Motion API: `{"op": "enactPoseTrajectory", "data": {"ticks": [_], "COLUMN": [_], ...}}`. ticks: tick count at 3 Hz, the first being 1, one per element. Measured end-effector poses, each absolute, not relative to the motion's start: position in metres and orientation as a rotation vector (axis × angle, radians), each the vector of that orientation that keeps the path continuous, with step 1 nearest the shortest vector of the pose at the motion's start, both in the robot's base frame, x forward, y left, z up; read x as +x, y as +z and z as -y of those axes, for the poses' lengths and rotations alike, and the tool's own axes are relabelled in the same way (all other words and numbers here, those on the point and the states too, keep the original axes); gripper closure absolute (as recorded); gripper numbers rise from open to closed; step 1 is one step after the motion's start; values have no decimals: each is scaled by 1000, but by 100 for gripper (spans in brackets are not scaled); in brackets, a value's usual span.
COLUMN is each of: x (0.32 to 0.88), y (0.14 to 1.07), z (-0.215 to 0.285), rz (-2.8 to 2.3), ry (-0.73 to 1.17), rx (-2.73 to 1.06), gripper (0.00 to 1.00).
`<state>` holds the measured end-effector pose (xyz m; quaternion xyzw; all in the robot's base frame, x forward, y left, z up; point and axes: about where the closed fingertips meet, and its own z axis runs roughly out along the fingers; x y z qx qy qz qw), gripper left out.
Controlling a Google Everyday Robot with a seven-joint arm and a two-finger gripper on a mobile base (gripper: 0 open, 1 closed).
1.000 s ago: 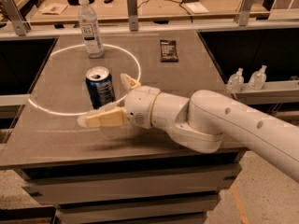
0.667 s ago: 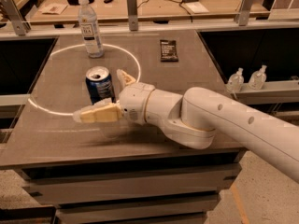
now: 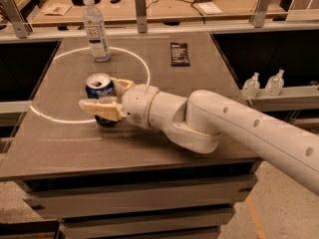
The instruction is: Move pepsi can near rxbar chocolate
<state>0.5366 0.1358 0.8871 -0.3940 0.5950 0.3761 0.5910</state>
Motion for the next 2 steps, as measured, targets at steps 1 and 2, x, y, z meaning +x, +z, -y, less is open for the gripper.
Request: {"op": "enactPoseTrajectory", "data": {"ticks": [1,2], "x": [541,553], "y": [892,899], "z": [-133,-112], "rz": [-1362,-1359], "ry": [874,823], "rx": [-943,-955], "gripper": [64,88]}}
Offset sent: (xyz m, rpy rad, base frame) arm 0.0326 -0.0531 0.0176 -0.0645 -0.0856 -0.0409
